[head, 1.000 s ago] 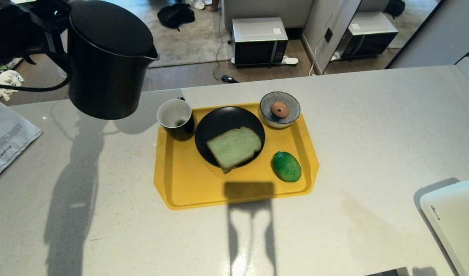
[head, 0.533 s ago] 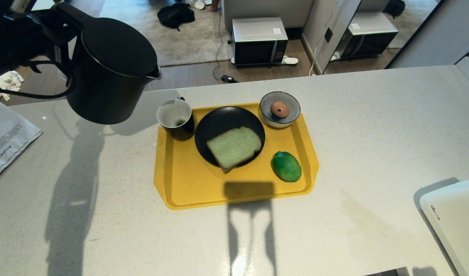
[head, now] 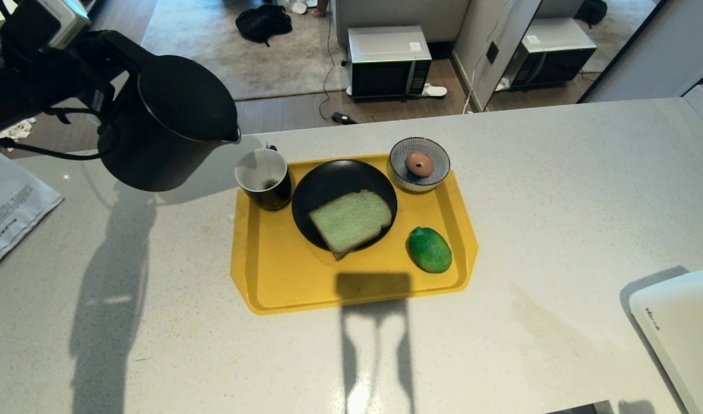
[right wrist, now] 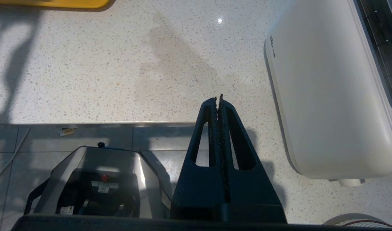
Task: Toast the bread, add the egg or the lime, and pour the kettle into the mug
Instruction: Pour water into a cup
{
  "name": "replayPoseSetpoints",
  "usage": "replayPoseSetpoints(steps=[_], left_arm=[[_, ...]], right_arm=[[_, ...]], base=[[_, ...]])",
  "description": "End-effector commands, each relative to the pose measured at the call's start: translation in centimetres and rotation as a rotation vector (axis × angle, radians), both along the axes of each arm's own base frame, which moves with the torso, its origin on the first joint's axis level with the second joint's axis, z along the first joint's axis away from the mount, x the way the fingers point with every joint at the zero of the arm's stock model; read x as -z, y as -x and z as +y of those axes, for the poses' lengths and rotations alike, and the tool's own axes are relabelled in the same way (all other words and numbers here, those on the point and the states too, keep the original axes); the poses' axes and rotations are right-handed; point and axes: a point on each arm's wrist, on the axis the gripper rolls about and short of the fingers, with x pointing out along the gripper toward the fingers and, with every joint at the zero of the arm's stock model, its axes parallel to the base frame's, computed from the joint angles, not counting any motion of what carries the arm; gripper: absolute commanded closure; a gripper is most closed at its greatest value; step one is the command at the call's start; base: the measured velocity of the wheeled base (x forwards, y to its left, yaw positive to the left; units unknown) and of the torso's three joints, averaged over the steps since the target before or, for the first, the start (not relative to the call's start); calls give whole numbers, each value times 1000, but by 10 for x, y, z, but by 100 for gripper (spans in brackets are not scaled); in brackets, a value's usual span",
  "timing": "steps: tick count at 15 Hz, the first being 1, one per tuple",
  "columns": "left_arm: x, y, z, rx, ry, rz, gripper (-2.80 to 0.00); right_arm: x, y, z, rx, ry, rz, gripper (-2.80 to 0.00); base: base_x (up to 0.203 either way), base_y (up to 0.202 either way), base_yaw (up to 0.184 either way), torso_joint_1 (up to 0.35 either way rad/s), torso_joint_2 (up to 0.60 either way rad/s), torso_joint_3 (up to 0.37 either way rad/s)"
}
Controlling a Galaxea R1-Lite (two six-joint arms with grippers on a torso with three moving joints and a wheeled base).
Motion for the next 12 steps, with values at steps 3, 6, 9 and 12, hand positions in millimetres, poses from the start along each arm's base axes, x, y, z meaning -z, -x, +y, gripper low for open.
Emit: replayPoseSetpoints(steps=[3, 6, 9, 12], left_arm=[[6, -10, 2, -11, -38, -4, 0], [1, -15, 2, -25, -89, -42, 0], [-3, -21, 2, -28, -99, -62, 0], [-5, -25, -4, -16, -98, -75, 0]], right_arm=[[0, 0, 0, 0, 1, 1, 0], [0, 0, 0, 0, 1, 1, 0], [0, 0, 0, 0, 1, 1, 0], [0, 0, 0, 0, 1, 1, 0]], base=[[0, 0, 0, 0, 0, 0], [0, 0, 0, 0, 0, 0], [0, 0, 0, 0, 0, 0], [0, 0, 0, 0, 0, 0]])
